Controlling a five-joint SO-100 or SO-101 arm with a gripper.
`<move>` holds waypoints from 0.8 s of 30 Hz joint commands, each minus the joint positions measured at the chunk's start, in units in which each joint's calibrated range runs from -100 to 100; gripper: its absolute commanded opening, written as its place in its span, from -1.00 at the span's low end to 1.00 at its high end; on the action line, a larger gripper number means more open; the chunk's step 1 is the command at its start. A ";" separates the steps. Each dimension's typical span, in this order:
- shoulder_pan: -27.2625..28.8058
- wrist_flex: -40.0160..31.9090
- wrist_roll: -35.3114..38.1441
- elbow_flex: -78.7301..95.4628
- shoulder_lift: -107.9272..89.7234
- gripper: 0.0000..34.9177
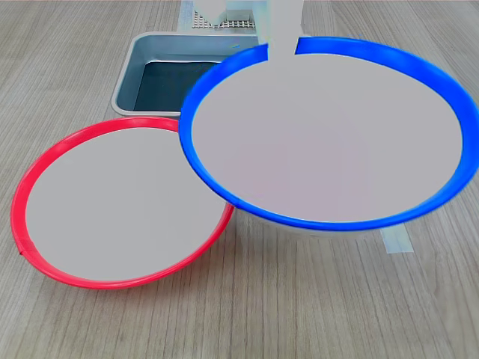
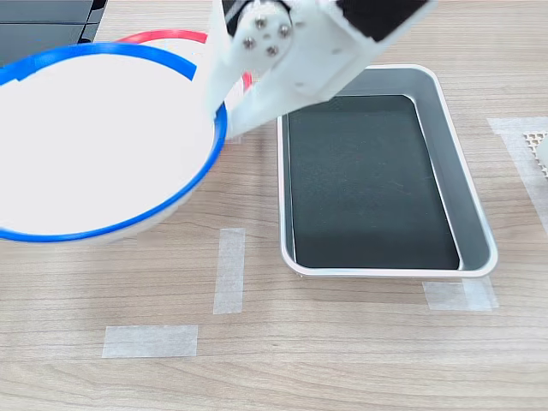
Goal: Lift the stacked dish and set it down on the table.
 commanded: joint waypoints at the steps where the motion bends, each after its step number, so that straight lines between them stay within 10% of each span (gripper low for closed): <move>1: -1.33 -1.65 0.73 0.59 1.06 -1.00; 24: -5.94 -4.46 3.47 -4.14 15.82 -1.00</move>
